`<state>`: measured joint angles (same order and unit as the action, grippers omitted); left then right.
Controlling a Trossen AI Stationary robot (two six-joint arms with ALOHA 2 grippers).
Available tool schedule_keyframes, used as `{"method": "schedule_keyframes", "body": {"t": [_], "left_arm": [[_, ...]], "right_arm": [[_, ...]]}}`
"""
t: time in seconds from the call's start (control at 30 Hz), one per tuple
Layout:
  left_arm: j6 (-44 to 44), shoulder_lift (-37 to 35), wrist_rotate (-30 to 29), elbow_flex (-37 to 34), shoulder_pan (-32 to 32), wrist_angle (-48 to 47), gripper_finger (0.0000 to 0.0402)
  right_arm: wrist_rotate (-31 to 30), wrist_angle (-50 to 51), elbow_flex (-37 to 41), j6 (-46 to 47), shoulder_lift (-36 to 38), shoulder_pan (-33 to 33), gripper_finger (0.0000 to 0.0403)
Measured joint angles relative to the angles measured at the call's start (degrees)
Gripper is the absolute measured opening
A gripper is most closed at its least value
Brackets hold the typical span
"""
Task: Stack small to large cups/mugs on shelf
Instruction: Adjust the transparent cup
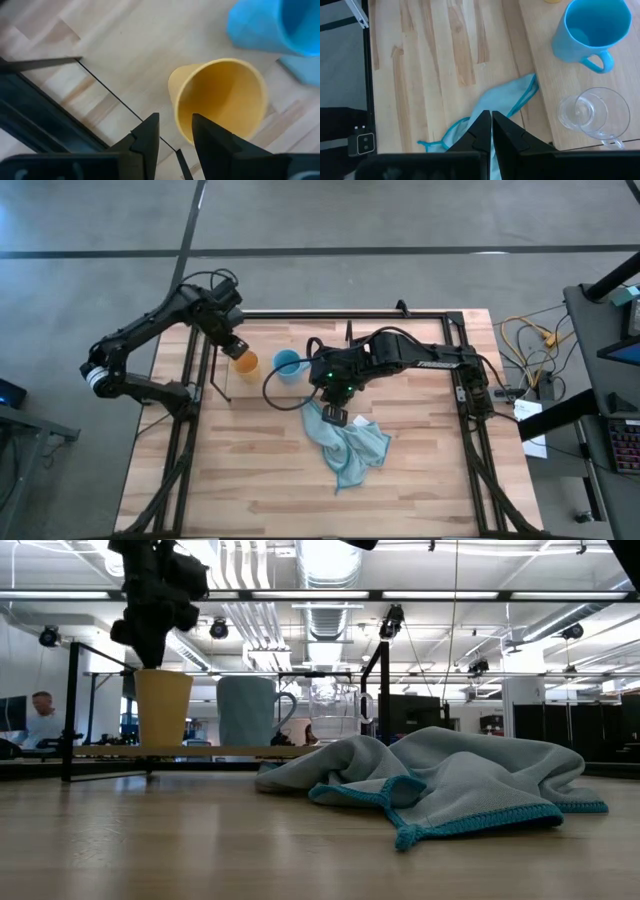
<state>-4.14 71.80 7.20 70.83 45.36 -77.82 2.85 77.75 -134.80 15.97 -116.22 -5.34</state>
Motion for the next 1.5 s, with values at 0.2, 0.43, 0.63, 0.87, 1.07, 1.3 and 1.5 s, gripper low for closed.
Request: {"method": "schedule_keyframes", "body": {"t": [0.2, 0.43, 0.63, 0.87, 1.07, 1.3, 1.5], "left_arm": [[-2.1, -1.7, 0.1, 7.9, -0.1, -4.5, 0.0102], [-6.6, -5.2, 3.5, 16.3, -0.4, -4.7, 0.0102], [-7.5, -8.5, 4.3, 21.7, -1.5, -3.9, 0.0102], [-7.5, -11.5, 4.3, 23.5, -1.4, -3.6, 0.0102], [-7.5, -12.4, 4.2, 23.5, -1.4, -3.6, 0.0103], [-7.5, -12.4, 4.2, 23.4, -1.4, -3.0, 0.0103], [-7.5, -12.1, 4.6, 23.4, -1.4, 0.3, 0.0102]], "right_arm": [[0.0, -0.1, 0.2, 1.9, -0.1, 0.0, 0.0009], [0.0, -0.1, 4.7, 6.4, -0.1, 0.4, 0.0008], [-2.2, -3.5, 12.6, 6.4, -0.2, 1.7, 0.0008], [-3.0, -8.0, 19.5, 6.5, -0.2, 4.5, 0.0008], [-3.2, -13.4, 23.2, 6.5, -0.2, 7.0, 0.0008], [-5.1, -13.7, 25.6, 7.2, -0.2, 8.6, 0.0008], [-5.5, -13.9, 25.9, 6.9, -0.2, 8.5, 0.0008]]}}
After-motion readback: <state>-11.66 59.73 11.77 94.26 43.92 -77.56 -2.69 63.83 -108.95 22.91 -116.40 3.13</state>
